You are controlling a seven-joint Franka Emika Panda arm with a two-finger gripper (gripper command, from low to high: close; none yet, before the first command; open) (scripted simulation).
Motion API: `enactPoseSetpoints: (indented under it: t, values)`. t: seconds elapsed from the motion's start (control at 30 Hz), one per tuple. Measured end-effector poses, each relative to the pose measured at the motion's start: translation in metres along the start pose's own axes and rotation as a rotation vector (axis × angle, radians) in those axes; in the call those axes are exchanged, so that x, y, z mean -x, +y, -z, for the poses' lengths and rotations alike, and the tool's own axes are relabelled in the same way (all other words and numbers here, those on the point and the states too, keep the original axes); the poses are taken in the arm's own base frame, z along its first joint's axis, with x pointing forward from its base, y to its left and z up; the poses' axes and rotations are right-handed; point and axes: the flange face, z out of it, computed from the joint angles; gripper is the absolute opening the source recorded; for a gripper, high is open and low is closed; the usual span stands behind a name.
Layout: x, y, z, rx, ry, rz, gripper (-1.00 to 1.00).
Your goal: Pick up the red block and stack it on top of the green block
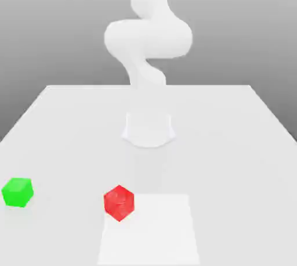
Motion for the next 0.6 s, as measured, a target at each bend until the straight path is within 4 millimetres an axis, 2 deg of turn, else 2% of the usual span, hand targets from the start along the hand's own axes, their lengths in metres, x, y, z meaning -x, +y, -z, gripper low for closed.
enactPoseSetpoints:
  t: [0.07, 0.17, 0.33, 0.47, 0.6]
  values:
    - [0.002, 0.02, -0.052, 0.03, -0.073, 0.066, 0.0]
    - [0.016, 0.051, -0.124, 0.073, -0.178, 0.168, 0.0]
    - [0.063, 0.11, -0.224, 0.143, -0.351, 0.35, 0.0]
    - [0.118, 0.17, -0.286, 0.201, -0.499, 0.518, 0.0]
    - [0.171, 0.229, -0.319, 0.253, -0.633, 0.679, 0.0]
